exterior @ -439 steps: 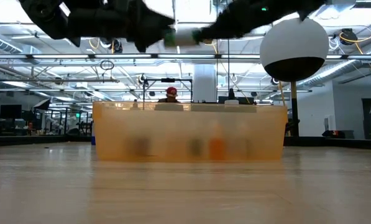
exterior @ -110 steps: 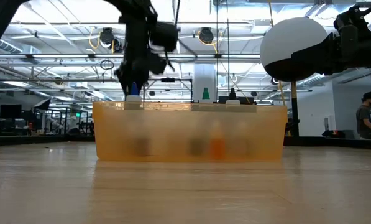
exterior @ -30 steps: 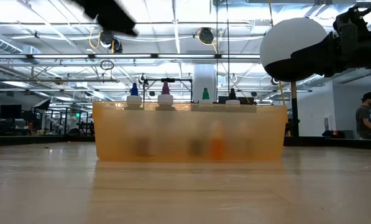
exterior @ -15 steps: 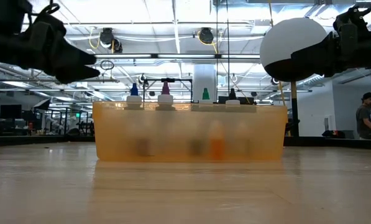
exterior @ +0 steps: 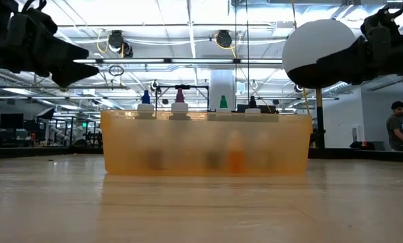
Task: Pick & Place food coloring
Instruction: Return to Home Position
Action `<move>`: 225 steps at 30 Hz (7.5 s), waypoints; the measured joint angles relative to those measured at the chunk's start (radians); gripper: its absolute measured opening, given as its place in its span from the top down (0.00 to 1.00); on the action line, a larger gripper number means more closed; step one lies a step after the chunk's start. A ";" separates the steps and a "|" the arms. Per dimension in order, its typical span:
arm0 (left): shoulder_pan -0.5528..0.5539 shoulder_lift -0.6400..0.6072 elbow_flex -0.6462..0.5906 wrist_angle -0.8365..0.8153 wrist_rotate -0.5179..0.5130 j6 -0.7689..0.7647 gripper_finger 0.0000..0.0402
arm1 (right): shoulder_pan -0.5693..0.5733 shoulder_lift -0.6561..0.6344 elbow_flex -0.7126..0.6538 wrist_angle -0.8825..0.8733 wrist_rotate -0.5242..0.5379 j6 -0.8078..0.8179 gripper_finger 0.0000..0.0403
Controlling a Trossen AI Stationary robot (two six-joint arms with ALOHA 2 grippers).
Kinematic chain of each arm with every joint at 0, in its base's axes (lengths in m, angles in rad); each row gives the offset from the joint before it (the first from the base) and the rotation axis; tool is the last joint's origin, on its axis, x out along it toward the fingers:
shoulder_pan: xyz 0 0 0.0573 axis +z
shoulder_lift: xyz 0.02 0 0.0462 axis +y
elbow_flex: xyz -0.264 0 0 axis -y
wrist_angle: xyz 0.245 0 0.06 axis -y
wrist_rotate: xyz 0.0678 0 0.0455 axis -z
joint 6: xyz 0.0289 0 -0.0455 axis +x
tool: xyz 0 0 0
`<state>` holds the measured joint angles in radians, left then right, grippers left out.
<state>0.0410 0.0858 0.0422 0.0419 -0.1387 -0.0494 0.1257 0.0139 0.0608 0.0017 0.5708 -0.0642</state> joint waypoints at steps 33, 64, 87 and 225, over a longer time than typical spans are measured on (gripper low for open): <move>0.001 0.001 0.001 -0.074 -0.089 -0.111 0.09 | 0.000 0.002 -0.014 0.193 -0.048 0.019 0.35; 0.001 0.001 0.001 -0.072 -0.089 -0.112 0.07 | 0.000 0.002 -0.014 0.196 -0.048 0.019 0.35; 0.001 0.001 0.001 -0.071 -0.089 -0.111 0.09 | 0.000 0.002 -0.014 0.196 -0.048 0.019 0.35; 0.001 0.001 0.000 -0.072 -0.088 -0.111 0.06 | 0.000 0.002 -0.014 0.196 -0.048 0.019 0.35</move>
<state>0.0416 0.0872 0.0425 -0.0298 -0.2269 -0.1608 0.1260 0.0162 0.0465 0.1974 0.5226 -0.0450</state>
